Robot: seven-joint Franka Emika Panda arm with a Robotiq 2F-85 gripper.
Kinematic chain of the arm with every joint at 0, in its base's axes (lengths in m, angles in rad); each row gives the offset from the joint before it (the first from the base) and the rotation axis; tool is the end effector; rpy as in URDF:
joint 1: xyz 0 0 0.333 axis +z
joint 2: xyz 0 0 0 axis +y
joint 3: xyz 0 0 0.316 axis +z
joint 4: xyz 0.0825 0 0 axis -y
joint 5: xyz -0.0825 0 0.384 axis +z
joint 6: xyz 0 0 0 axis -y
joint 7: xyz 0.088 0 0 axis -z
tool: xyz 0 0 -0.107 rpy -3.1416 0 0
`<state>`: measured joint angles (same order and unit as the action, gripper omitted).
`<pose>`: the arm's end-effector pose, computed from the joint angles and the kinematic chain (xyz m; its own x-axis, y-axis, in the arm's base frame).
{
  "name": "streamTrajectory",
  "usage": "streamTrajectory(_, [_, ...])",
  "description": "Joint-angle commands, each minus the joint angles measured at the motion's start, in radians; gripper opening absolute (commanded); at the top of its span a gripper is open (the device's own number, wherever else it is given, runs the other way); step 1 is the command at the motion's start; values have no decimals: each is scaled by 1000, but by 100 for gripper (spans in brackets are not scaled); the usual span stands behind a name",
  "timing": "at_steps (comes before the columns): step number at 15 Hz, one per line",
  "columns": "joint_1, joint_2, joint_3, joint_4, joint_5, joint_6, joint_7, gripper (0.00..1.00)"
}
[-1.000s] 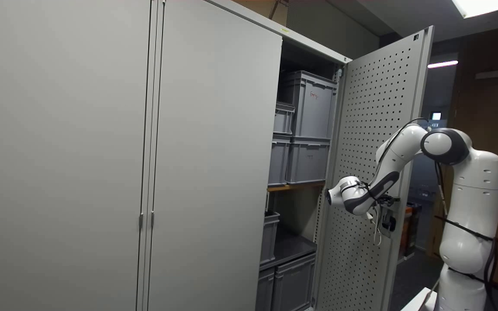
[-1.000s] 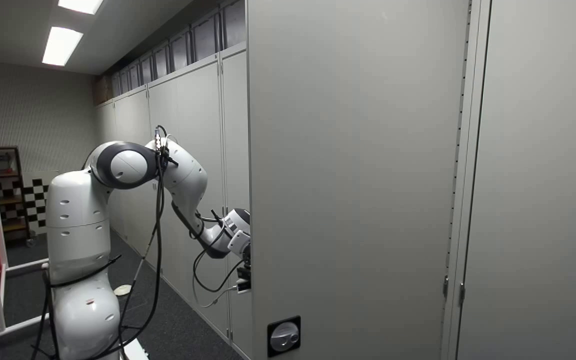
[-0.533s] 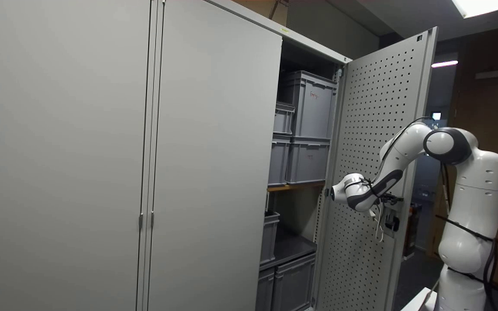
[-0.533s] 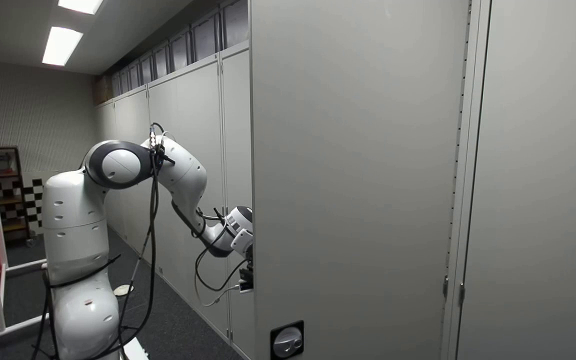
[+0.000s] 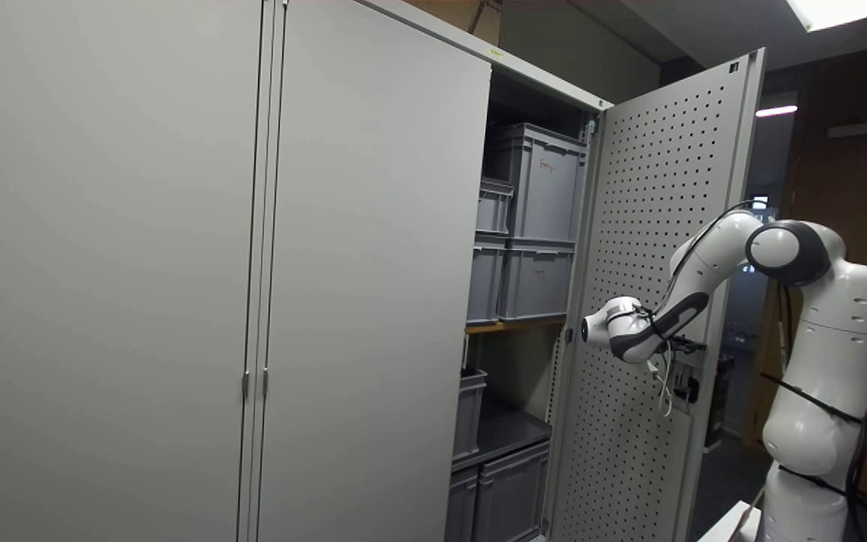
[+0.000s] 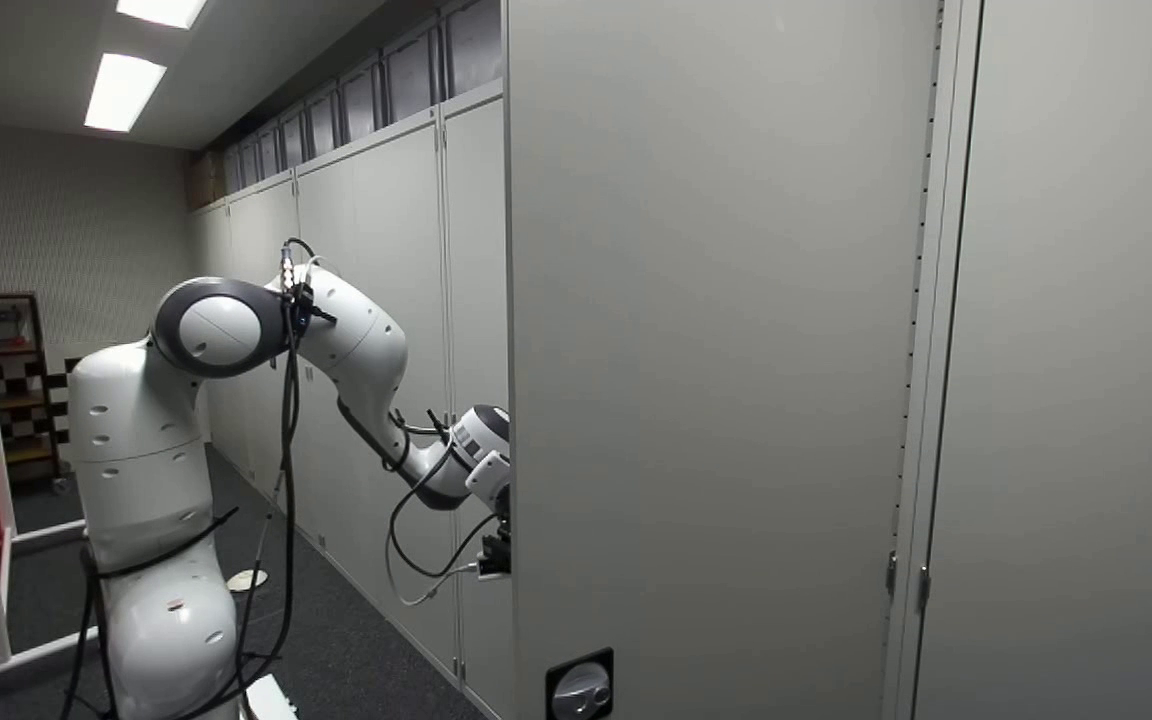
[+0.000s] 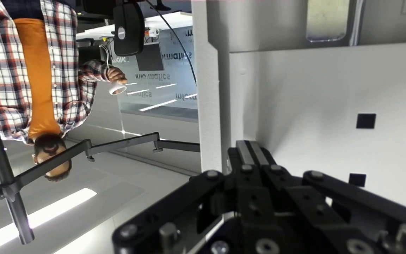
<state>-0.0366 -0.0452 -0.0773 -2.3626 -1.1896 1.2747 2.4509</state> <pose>0.3964 -0.1651 0.3808 -0.0856 -0.0221 0.9961 -0.8283 0.5572 -0.0588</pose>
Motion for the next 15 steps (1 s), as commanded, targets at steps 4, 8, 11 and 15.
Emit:
streamTrajectory(4, [-41,-78,-30,-29,-76,117,-93,0])
streamTrajectory(8, [-52,-100,-45,-40,-99,151,-110,0])
streamTrajectory(11, [-60,-113,-51,-48,-123,169,-115,0])
streamTrajectory(15, [-62,-126,-63,-57,-191,225,-109,0])
